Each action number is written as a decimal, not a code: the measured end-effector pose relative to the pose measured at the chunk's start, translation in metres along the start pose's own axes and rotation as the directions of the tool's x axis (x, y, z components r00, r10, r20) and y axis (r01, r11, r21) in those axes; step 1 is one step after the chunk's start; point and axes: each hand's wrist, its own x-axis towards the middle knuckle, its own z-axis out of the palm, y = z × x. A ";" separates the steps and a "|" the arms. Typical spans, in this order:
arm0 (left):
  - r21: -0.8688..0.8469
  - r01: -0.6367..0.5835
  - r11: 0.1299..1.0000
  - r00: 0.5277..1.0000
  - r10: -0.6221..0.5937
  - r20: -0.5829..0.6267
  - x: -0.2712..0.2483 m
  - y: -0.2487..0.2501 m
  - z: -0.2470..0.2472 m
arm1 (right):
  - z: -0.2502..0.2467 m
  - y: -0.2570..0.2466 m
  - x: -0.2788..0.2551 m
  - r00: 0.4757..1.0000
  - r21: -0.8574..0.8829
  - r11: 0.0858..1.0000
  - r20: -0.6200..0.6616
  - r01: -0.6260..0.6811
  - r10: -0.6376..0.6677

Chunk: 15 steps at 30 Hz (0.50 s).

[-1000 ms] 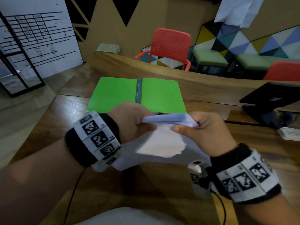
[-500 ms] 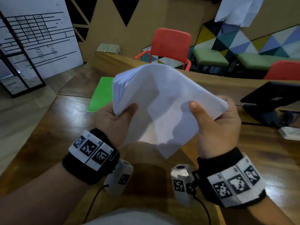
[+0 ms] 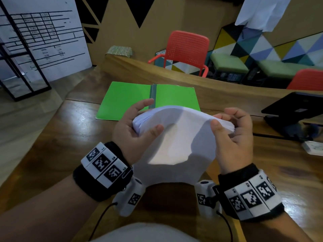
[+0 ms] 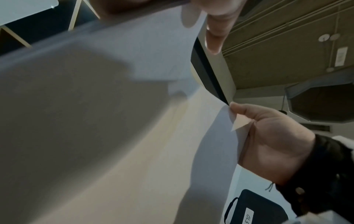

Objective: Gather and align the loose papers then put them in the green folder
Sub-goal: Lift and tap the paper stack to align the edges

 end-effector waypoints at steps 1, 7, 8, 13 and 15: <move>-0.029 0.014 0.999 1.000 -0.014 0.007 -0.003 -0.002 0.000 | 0.000 -0.001 -0.001 1.000 0.009 1.000 0.011 -0.001 0.001; -0.214 0.031 0.976 0.999 -0.026 0.025 -0.007 -0.009 -0.005 | -0.003 -0.001 -0.002 0.999 0.016 1.000 0.035 0.013 -0.013; -0.281 0.059 0.958 0.998 -0.053 0.028 -0.006 -0.010 -0.006 | -0.003 -0.001 -0.002 0.999 0.024 1.000 0.036 0.009 -0.009; -0.354 0.083 0.932 0.996 -0.063 0.066 -0.003 -0.013 -0.010 | -0.004 0.003 -0.003 0.999 0.019 1.000 0.045 -0.004 0.004; -0.239 0.068 0.969 0.997 -0.060 0.039 -0.004 -0.013 -0.009 | -0.005 0.006 -0.004 0.998 -0.004 1.000 0.063 -0.011 0.011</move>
